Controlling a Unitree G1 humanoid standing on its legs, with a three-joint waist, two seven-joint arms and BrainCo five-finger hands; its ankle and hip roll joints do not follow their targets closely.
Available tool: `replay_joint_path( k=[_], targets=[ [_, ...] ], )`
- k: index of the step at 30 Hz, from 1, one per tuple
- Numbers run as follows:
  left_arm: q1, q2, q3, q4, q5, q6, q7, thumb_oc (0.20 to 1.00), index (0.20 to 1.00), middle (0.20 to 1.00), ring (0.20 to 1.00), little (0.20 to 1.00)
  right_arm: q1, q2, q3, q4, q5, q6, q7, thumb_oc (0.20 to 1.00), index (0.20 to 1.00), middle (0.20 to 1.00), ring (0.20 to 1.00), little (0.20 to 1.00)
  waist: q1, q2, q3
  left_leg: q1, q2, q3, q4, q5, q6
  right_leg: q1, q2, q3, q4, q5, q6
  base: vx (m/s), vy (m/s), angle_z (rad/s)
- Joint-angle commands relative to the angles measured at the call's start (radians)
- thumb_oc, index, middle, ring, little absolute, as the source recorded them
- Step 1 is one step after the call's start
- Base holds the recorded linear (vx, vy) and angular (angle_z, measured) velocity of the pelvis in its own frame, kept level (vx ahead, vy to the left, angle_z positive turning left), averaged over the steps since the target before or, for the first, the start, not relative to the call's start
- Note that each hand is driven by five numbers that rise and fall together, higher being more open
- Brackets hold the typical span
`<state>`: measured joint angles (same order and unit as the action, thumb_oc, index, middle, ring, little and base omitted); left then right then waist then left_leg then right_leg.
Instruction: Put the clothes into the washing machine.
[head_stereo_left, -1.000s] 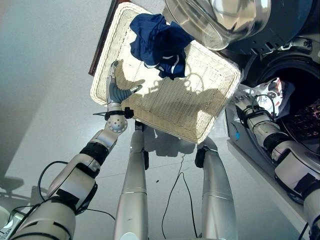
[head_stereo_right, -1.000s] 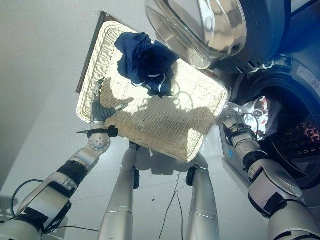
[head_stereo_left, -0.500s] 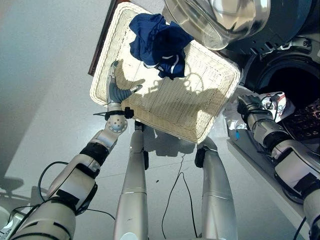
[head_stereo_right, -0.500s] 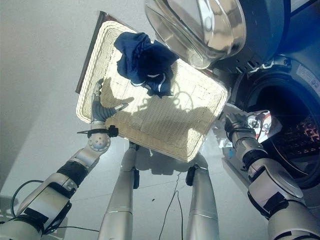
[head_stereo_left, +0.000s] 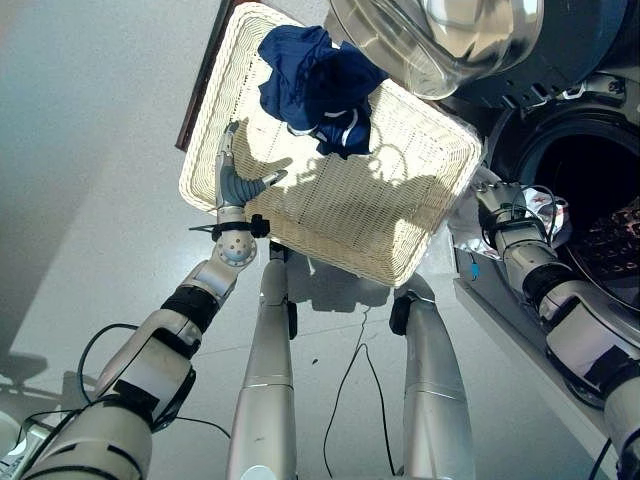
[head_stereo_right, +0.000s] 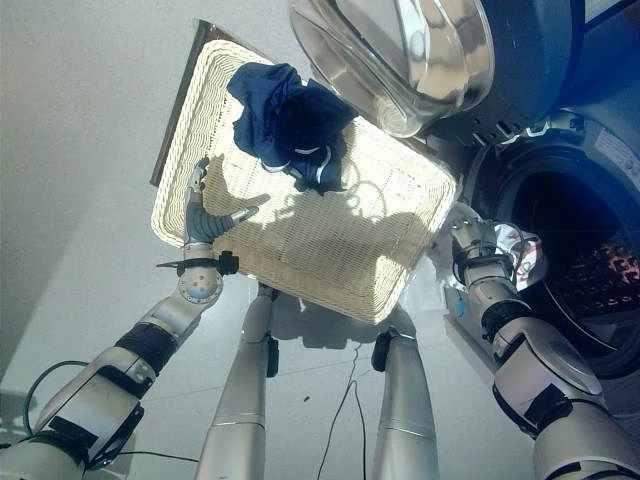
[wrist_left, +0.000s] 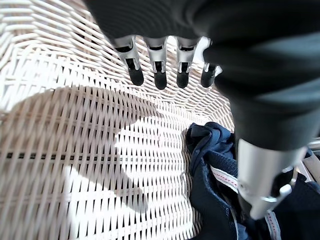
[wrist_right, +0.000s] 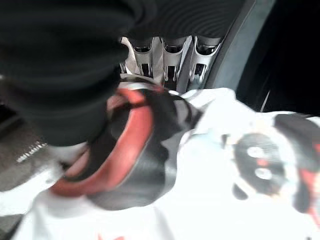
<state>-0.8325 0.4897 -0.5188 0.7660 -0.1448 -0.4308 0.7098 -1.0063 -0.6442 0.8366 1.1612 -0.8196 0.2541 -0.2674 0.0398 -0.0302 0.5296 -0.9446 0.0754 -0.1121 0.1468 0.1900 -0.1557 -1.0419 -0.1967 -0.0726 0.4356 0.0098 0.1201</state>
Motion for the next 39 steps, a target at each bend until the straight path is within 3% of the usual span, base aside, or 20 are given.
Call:
replay_joint_path(
  k=[1,9,18,19,20,26,39],
  targets=[
    [-0.022,-0.016,0.041,-0.027,-0.003,-0.062,0.029,1.0,1.0,1.0,1.0,1.0,-0.002,-0.058,0.027,0.05,-0.061,0.069,0.015,1.0,1.0,1.0,1.0,1.0,-0.01,0.015,-0.01,-0.035,-0.079,0.037,0.051,-0.022,0.075,0.035,0.08,-0.063,-0.221,0.217,0.025,0.0,0.0,0.0],
    [-0.014,-0.02,0.045,-0.03,0.003,-0.07,0.033,1.0,1.0,1.0,1.0,1.0,0.011,-0.055,0.024,0.068,-0.154,0.102,0.047,1.0,1.0,1.0,1.0,1.0,-0.011,0.018,-0.01,-0.038,-0.079,0.039,0.053,-0.022,0.076,0.034,0.08,-0.06,-0.223,0.217,0.022,0.0,0.0,0.0],
    [0.003,-0.024,0.054,-0.042,0.007,-0.077,0.036,1.0,1.0,1.0,1.0,1.0,0.042,-0.038,0.02,0.102,-0.302,0.109,0.172,1.0,1.0,1.0,1.0,1.0,-0.009,0.022,-0.01,-0.04,-0.076,0.043,0.051,-0.019,0.077,0.033,0.083,-0.057,-0.222,0.214,0.017,0.0,0.0,0.0],
    [0.003,-0.025,0.055,-0.044,0.008,-0.075,0.037,1.0,1.0,1.0,1.0,1.0,0.047,-0.037,0.02,0.103,-0.309,0.095,0.172,0.454,0.454,0.454,0.454,0.454,-0.009,0.022,-0.01,-0.041,-0.076,0.043,0.051,-0.019,0.077,0.032,0.083,-0.057,-0.221,0.214,0.017,0.0,0.0,0.0],
    [0.005,-0.026,0.055,-0.046,0.009,-0.073,0.037,1.0,1.0,1.0,1.0,1.0,0.052,-0.036,0.02,0.103,-0.313,0.081,0.179,0.2,0.2,0.2,0.2,0.2,-0.009,0.023,-0.01,-0.042,-0.076,0.042,0.052,-0.019,0.077,0.031,0.083,-0.056,-0.22,0.214,0.017,0.0,0.0,0.0],
    [0.018,-0.02,0.066,-0.055,0.003,-0.073,0.027,1.0,1.0,1.0,1.0,1.0,0.065,-0.037,0.02,0.116,-0.335,0.067,0.223,0.2,0.2,0.2,0.2,0.2,-0.007,0.02,-0.01,-0.039,-0.076,0.04,0.057,-0.023,0.078,0.036,0.085,-0.055,-0.22,0.212,0.015,0.0,0.0,0.0],
    [0.021,-0.017,0.076,-0.069,-0.004,-0.061,0.013,1.0,1.0,1.0,1.0,1.0,0.079,-0.032,0.01,0.124,-0.265,0.047,0.193,0.2,0.2,0.2,0.2,0.2,-0.006,0.015,-0.01,-0.038,-0.075,0.036,0.059,-0.024,0.08,0.04,0.085,-0.054,-0.222,0.214,0.016,0.0,0.0,0.0]
  ],
)
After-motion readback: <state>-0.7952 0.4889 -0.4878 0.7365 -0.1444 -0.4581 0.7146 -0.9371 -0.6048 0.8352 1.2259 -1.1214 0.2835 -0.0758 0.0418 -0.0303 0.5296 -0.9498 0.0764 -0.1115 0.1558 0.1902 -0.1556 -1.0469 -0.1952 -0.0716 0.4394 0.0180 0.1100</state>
